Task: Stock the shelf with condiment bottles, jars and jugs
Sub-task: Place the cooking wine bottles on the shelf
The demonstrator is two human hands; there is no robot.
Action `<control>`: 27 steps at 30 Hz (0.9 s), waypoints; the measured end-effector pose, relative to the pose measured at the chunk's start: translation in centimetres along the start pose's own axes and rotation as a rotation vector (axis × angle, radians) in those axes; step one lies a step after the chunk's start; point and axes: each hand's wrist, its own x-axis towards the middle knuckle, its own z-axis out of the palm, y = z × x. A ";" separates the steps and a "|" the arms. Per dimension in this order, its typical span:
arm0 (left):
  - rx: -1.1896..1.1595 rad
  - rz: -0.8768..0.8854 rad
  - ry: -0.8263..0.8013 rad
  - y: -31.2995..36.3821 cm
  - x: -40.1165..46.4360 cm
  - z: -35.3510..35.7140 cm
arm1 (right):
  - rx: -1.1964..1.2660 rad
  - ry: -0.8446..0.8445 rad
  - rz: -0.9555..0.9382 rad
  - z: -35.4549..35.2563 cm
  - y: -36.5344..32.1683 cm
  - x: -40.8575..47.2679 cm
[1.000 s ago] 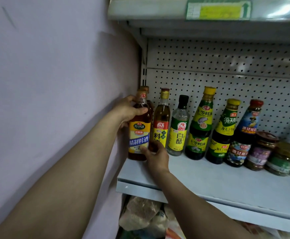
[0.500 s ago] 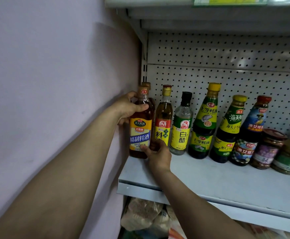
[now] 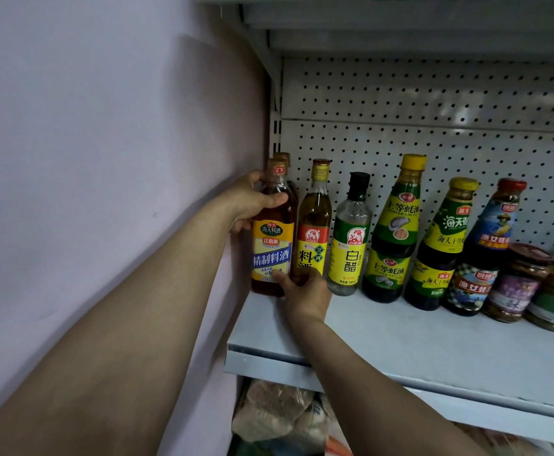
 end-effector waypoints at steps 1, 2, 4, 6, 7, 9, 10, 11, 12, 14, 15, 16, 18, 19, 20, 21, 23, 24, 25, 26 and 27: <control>0.000 0.000 0.000 0.0 0.1 0.0 | -0.009 0.002 0.007 0.0 -0.1 0.1; -0.004 0.000 -0.001 0.0 0.2 0.0 | -0.018 0.008 0.013 0.0 -0.1 0.2; -0.018 -0.002 -0.002 0.0 0.5 0.0 | -0.028 0.025 0.025 0.0 -0.2 0.3; -0.025 -0.002 -0.005 0.0 0.8 0.1 | -0.038 0.035 0.037 0.1 -0.3 0.4; -0.025 -0.003 -0.006 -0.1 0.9 0.1 | -0.044 0.038 0.043 0.1 -0.4 0.5; -0.024 -0.006 -0.008 0.0 1.2 0.2 | -0.052 0.043 0.052 0.2 -0.4 0.6; -0.022 -0.006 -0.009 0.0 1.3 0.3 | -0.055 0.046 0.057 0.2 -0.4 0.7; -0.022 -0.007 -0.010 0.0 1.5 0.3 | -0.058 0.049 0.063 0.2 -0.5 0.8; -0.025 -0.008 -0.011 0.0 1.7 0.3 | -0.061 0.053 0.073 0.3 -0.5 0.9; -0.030 -0.008 -0.012 0.0 2.1 0.5 | -0.074 0.067 0.098 0.3 -0.6 0.9; -0.030 -0.008 -0.011 0.0 2.2 0.5 | -0.084 0.075 0.109 0.4 -0.7 0.9; -0.031 -0.009 -0.011 0.1 2.4 0.6 | -0.094 0.083 0.116 0.5 -0.8 0.9; -0.029 -0.010 -0.016 0.2 2.6 0.6 | -0.116 0.093 0.127 0.6 -1.0 0.9; -0.027 -0.010 -0.020 0.2 2.8 0.6 | -0.132 0.097 0.133 0.7 -1.0 0.9; -0.025 -0.010 -0.021 0.2 2.8 0.6 | -0.151 0.102 0.142 0.8 -1.1 0.9; -0.021 -0.010 -0.018 0.3 2.9 0.7 | -0.170 0.110 0.151 0.9 -1.1 0.9; -0.015 -0.010 -0.006 0.3 3.2 0.8 | -0.205 0.125 0.171 1.1 -1.2 1.1; -0.013 -0.010 -0.003 0.3 3.3 0.9 | -0.221 0.129 0.180 1.1 -1.3 1.1; -0.011 -0.011 -0.004 0.3 3.4 0.9 | -0.235 0.128 0.186 1.2 -1.3 1.2; -0.007 -0.011 -0.005 0.3 3.5 0.9 | -0.247 0.128 0.193 1.3 -1.3 1.3; -0.005 -0.010 -0.006 0.4 3.7 0.9 | -0.257 0.131 0.200 1.4 -1.4 1.3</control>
